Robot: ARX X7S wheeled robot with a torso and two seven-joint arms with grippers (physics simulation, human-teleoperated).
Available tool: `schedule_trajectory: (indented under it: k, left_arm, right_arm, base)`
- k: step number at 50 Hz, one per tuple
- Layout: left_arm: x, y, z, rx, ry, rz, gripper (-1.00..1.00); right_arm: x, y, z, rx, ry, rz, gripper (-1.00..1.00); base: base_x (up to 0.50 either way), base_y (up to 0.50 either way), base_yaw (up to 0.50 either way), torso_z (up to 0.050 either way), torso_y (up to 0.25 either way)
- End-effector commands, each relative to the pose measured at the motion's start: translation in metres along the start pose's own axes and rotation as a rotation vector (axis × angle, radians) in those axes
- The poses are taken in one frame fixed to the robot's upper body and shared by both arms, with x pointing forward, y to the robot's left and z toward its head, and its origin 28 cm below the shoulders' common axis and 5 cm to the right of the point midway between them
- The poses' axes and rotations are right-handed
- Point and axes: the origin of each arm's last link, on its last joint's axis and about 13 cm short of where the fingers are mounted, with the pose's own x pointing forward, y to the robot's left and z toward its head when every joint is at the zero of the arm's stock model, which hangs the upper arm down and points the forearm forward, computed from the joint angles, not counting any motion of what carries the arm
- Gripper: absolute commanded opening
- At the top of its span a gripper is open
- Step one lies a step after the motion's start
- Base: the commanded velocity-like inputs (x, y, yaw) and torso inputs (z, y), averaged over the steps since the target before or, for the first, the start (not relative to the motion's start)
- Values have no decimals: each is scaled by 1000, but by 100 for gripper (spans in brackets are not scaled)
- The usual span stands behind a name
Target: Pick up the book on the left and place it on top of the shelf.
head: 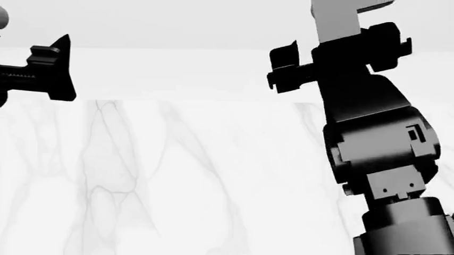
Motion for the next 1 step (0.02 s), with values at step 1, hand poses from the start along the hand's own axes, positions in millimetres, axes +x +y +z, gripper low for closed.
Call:
schedule_trajectory:
  k: [1]
  left_arm:
    - [0, -1, -2, -5, -10, -9, 100]
  right_arm:
    - [-37, 16, -3, 85, -130, 136, 100]
  base:
    - [0, 0, 0, 0, 0]
